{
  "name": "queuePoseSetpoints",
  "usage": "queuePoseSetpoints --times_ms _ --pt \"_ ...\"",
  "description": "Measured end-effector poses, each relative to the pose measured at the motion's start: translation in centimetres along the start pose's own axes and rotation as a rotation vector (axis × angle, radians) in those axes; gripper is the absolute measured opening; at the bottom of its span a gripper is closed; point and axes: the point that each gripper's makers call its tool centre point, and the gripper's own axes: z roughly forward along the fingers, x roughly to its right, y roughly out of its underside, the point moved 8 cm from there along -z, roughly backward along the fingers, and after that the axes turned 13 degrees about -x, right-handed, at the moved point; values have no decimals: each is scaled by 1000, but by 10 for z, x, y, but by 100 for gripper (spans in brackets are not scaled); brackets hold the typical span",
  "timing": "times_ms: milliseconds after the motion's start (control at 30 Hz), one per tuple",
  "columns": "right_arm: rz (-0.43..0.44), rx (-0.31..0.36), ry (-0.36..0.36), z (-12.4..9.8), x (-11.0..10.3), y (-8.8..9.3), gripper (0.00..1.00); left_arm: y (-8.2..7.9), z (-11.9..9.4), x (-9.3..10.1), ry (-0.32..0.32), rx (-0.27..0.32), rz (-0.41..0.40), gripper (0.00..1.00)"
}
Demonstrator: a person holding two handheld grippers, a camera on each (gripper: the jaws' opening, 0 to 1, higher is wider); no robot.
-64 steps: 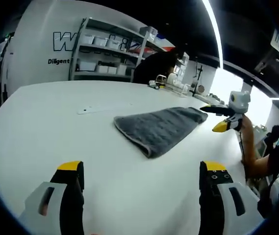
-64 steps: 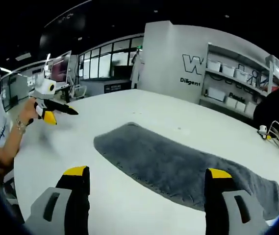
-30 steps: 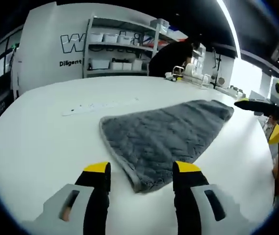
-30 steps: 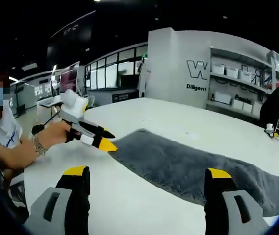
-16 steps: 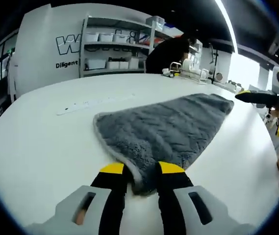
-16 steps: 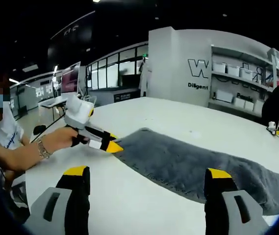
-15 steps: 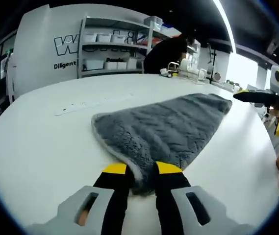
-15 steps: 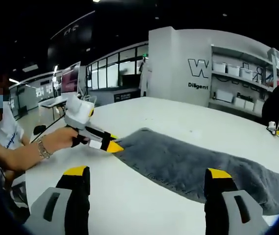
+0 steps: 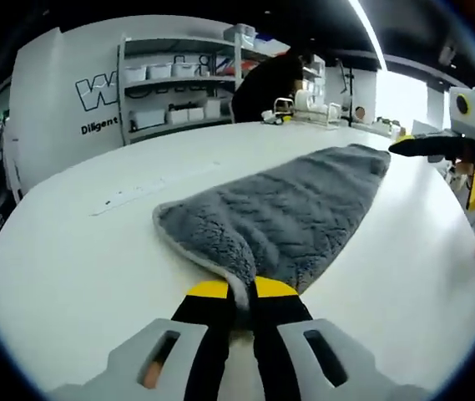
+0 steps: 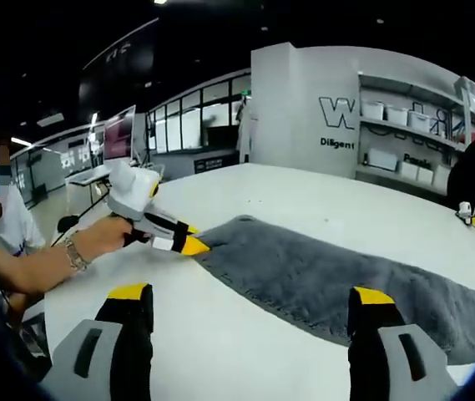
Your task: Open the folded towel by lifting each exposed corner and separating the folded layers until the towel lies flat within the target outline without major curled edges
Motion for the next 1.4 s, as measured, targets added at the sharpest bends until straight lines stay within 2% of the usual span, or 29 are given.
queuePoseSetpoints --times_ms 67,233,467,667,867,933,1000,1033,1133,1200,1400 --pt "3 2 -1 0 0 0 99 3 -5 -9 -27 -7 4 7" --pt "10 -7 1 3 2 2 99 13 -13 -32 -35 -9 -47 7" --pt "23 -20 4 7 6 4 99 29 -30 -67 -107 -29 -83 7" --pt "27 -35 3 9 8 6 99 46 -46 -83 -147 -45 -105 7" --pt "31 -38 3 9 8 7 99 70 -70 -104 -207 -68 -140 7" --pt "31 -38 1 9 8 8 99 78 -78 -117 -232 -80 -157 7" --pt "28 -38 1 9 8 8 99 88 -90 -121 -261 -100 -164 7" --pt "27 -41 2 9 8 9 99 93 -96 -132 -281 -114 -172 7" --pt "24 -48 2 11 9 9 99 106 -107 -140 -321 -143 -190 7" --pt "22 -49 -1 11 9 9 99 116 -117 -153 -345 -152 -209 7" --pt "31 -41 1 8 11 10 99 134 -137 -167 -382 -179 -254 7"
